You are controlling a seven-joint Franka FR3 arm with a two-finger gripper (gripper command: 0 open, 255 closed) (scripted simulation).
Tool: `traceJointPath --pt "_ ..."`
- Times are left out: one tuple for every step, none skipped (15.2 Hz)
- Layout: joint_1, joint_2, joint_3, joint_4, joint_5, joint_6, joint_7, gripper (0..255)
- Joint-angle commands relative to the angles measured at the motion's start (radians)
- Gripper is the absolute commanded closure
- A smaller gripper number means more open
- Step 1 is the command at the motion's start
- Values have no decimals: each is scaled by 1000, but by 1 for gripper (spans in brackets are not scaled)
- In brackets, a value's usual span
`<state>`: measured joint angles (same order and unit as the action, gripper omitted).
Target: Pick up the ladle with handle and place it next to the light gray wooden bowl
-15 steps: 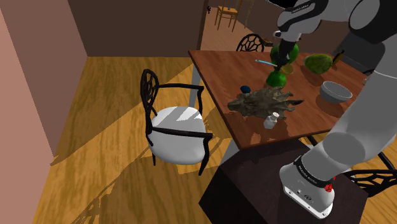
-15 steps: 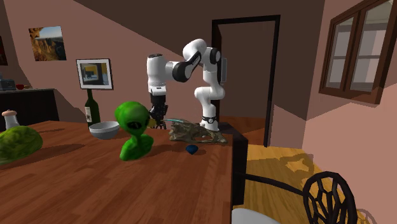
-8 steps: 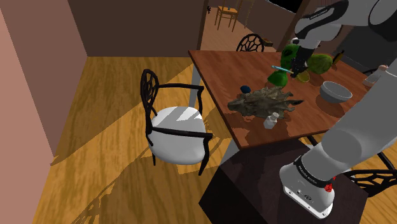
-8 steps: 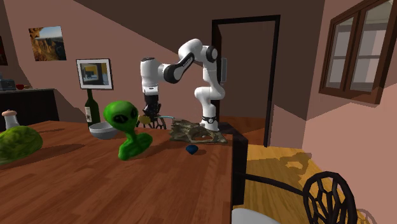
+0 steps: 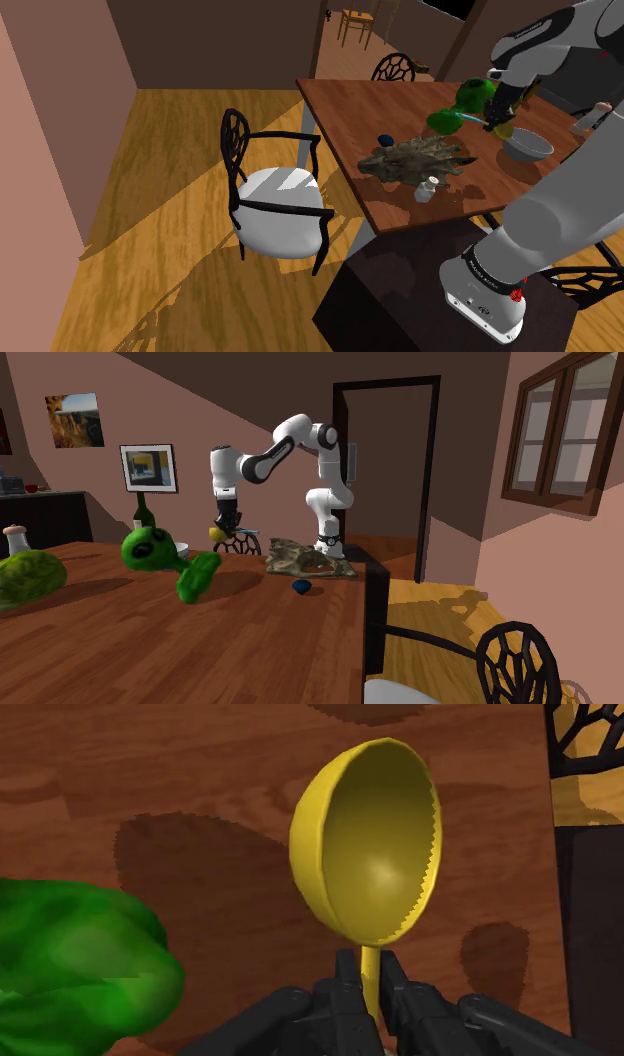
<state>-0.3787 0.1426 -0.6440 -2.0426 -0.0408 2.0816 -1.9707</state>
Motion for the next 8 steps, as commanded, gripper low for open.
traceJointPath --pt "-29 -4 -22 -2 -5 4 -50 255" --pt "-43 -3 -32 -4 -5 8 -74 255" --pt "-57 -2 -42 -4 -4 11 -98 255" --pt "-71 1 -51 -2 -3 14 -122 255" --pt "-86 5 -61 0 0 17 -147 255" --pt "-101 10 -70 3 3 20 -173 255" --pt "-117 17 -79 8 8 23 -199 255" --pt "-133 24 -87 14 13 25 -226 255"
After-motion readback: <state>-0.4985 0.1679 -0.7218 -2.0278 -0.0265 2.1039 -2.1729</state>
